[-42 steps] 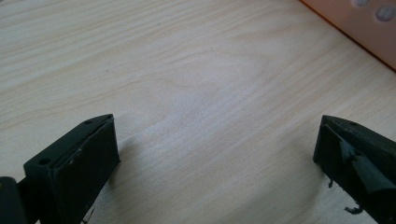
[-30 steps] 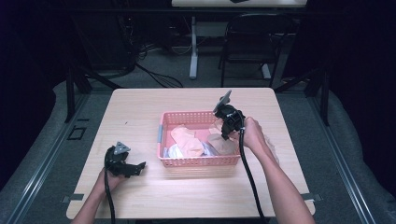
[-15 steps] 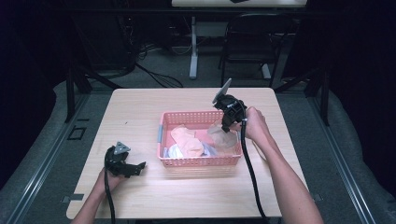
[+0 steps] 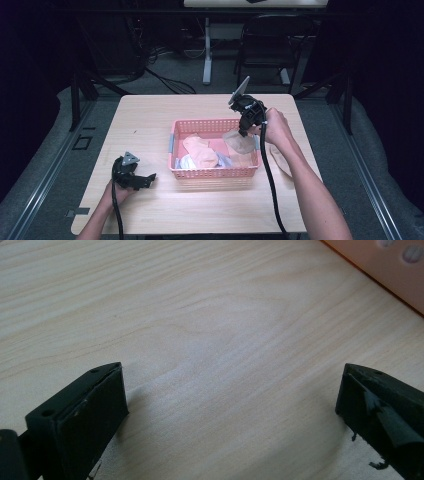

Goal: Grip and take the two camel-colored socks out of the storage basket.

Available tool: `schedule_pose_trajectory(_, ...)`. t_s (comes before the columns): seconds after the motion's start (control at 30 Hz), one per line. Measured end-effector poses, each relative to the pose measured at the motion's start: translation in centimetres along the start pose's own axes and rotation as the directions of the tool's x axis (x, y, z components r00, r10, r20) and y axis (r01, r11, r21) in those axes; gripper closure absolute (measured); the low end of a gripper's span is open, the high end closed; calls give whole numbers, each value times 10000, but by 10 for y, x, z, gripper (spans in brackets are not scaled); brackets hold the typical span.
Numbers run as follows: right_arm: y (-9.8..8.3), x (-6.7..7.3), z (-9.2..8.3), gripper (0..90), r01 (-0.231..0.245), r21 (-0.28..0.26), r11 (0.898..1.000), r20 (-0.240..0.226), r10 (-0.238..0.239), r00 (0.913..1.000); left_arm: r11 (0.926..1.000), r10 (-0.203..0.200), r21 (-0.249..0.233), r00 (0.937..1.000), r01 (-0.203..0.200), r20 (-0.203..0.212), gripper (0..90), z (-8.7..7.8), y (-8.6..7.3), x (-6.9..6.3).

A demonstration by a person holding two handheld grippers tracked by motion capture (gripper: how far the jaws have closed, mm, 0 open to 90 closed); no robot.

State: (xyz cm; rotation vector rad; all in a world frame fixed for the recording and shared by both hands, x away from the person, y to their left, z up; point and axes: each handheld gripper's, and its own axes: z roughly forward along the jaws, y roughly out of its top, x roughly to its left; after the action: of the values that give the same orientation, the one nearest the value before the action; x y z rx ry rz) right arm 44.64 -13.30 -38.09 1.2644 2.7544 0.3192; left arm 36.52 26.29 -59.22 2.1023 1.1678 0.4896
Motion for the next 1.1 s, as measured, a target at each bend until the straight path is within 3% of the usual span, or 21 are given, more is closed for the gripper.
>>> schedule_pose_trajectory(0.6, -23, -20, -26, 874, -404, -128, 9991, 365, 409, 9985, 10000, 4, -9, 10000, -4, -10, 0, 0, 0, 0)
schedule_pose_trajectory(1.1, -67, -60, -46, 873, -1417, -145, 9898, 699, 1423, 9873, 10000, -5, -9, 10000, 4, -6, 0, 0, 0, 0)
